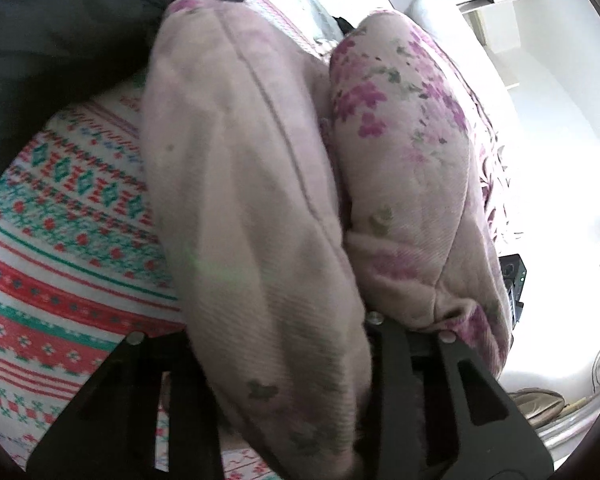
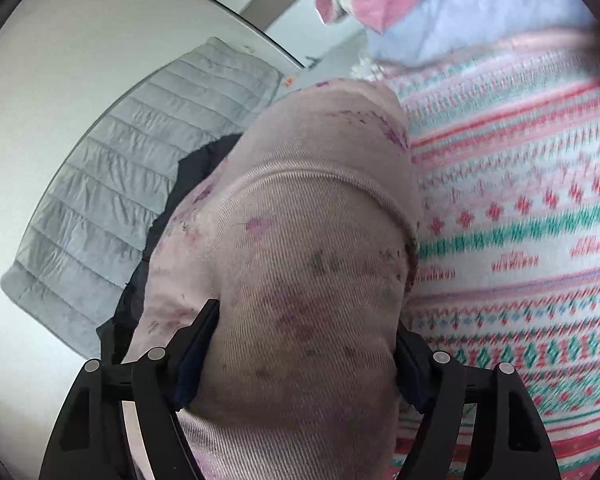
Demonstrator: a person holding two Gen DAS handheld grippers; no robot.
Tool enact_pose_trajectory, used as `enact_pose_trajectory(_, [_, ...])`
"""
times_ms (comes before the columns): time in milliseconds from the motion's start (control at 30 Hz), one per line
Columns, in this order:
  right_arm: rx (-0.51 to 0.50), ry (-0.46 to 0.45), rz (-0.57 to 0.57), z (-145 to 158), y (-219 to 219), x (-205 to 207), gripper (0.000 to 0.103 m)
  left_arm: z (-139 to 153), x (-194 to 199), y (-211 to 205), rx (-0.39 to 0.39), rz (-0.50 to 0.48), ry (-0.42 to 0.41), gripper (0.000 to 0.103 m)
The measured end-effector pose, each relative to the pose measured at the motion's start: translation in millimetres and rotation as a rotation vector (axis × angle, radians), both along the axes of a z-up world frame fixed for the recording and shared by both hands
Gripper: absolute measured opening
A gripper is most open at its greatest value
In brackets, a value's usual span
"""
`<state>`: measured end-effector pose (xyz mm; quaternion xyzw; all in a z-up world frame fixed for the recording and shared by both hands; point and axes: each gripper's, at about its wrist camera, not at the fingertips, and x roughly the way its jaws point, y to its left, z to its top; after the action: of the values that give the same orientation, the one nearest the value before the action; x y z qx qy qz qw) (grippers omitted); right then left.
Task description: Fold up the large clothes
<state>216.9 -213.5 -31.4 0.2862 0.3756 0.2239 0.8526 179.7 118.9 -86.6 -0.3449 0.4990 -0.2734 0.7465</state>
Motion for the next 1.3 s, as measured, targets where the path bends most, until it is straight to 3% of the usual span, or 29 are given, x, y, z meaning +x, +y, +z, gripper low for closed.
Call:
enact_pose_trajectory(267, [-0.022, -0.147, -0.044, 53, -37, -28, 0.077, 46, -3, -41, -0.052, -0.041, -0.099, 0.035])
enact_pose_trajectory(467, [-0.079, -0.227, -0.123, 100, -100, -63, 0.077, 86, -6, -113, -0.09, -0.125, -0.177, 0.035])
enact_pose_trajectory(700, [-0.182, -0.255, -0.208, 175, -222, -109, 0.077, 148, -13, -266, -0.133, -0.31, -0.292, 0.035])
enact_pose_trajectory(833, [-0.222, -0.231, -0.28, 231, -324, -126, 0.077, 187, -11, -375, -0.211, -0.385, -0.333, 0.035])
enact_pose_trajectory(933, [-0.225, -0.182, -0.34, 250, -402, -131, 0.08, 200, -13, -452, -0.257, -0.431, -0.335, 0.035])
enact_pose_trajectory(1033, [-0.255, -0.083, -0.436, 228, -478, -125, 0.083, 173, -14, -523, -0.247, -0.485, -0.247, 0.036])
enact_pose_trajectory(1100, [-0.286, 0.071, -0.54, 178, -517, -108, 0.083, 134, -12, -554, -0.203, -0.481, -0.151, 0.038])
enact_pose_trajectory(1133, [-0.259, 0.134, -0.55, 154, -528, -100, 0.083, 119, -15, -562, -0.184, -0.489, -0.152, 0.039])
enact_pose_trajectory(1167, [-0.195, 0.152, -0.553, 132, -537, -95, 0.085, 108, -19, -566, -0.179, -0.493, -0.165, 0.041])
enact_pose_trajectory(1233, [-0.089, 0.053, -0.538, 124, -541, -99, 0.085, 101, -21, -556, -0.229, -0.453, -0.184, 0.043])
enact_pose_trajectory(1300, [-0.123, 0.038, -0.53, 131, -538, -102, 0.085, 106, -21, -550, -0.241, -0.475, -0.176, 0.046])
